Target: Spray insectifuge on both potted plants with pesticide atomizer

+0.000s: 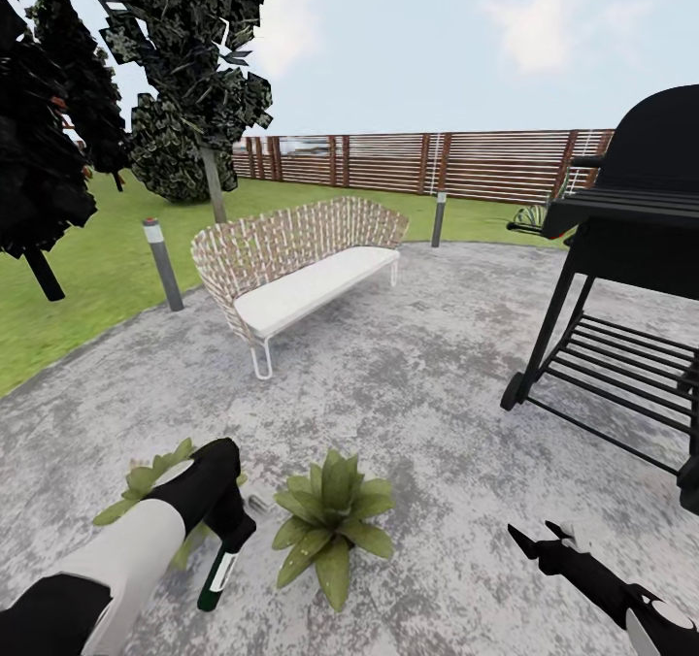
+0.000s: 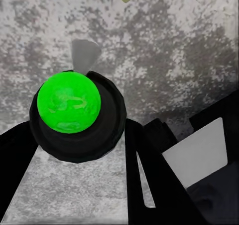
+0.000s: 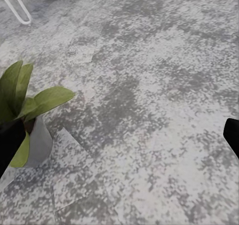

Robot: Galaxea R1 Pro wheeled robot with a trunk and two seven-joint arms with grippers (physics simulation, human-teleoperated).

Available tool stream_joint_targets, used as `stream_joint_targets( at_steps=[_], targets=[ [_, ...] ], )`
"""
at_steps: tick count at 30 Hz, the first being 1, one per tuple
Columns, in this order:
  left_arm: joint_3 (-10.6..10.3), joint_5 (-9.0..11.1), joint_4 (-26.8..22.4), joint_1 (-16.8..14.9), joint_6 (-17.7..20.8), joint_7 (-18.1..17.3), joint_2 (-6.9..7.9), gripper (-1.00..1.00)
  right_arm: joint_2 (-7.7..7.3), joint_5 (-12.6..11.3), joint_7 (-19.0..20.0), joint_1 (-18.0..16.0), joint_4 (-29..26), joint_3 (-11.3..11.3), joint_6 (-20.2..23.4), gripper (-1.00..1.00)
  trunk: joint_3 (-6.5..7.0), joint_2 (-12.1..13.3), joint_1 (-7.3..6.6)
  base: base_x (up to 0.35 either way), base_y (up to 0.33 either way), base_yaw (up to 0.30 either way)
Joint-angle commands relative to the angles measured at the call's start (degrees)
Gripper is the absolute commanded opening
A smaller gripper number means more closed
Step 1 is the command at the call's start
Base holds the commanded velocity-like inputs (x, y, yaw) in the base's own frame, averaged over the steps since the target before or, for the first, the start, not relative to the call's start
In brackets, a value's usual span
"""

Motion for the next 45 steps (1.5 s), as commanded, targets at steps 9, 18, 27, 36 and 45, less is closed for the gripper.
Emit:
stream_joint_targets(
  at_steps=[9, 18, 27, 36, 45],
  targets=[
    [-6.4, -4.3, -0.2, -5.6, 0.2, -13.3, 0.61, -1.0, 0.02, -0.4, 0.4, 0.0, 0.1, -0.1, 0.0, 1.0, -0.06, 0.0, -0.01, 0.001, 0.001, 0.0],
    [-6.6, -6.2, -0.2, -7.9, 0.1, -15.0, 0.85, -1.0, -0.02, -0.4, 0.4, 0.0, 0.1, -0.1, 0.0, 1.0, -0.06, 0.0, -0.01, 0.0, 0.0, 0.0],
    [-6.7, -10.4, 0.4, -6.7, 0.0, -15.0, 1.01, -1.0, -0.08, -0.3, 0.4, 0.0, 0.1, -0.1, 0.0, 1.0, -0.06, 0.0, -0.01, 0.0, 0.0, 0.0],
    [-6.2, -10.3, 0.1, -2.8, 0.0, -14.8, 0.78, -1.0, -0.22, -0.4, 0.4, 0.0, 0.1, -0.1, 0.0, 1.0, -0.06, 0.0, -0.01, 0.061, 0.081, 0.0],
    [-5.8, -9.9, -1.2, -3.2, 0.6, -14.7, 0.34, -1.0, -0.22, -0.4, 0.4, 0.0, 0.1, -0.1, 0.0, 1.0, -0.06, 0.0, -0.01, 0.074, 0.095, 0.0]
  ],
)
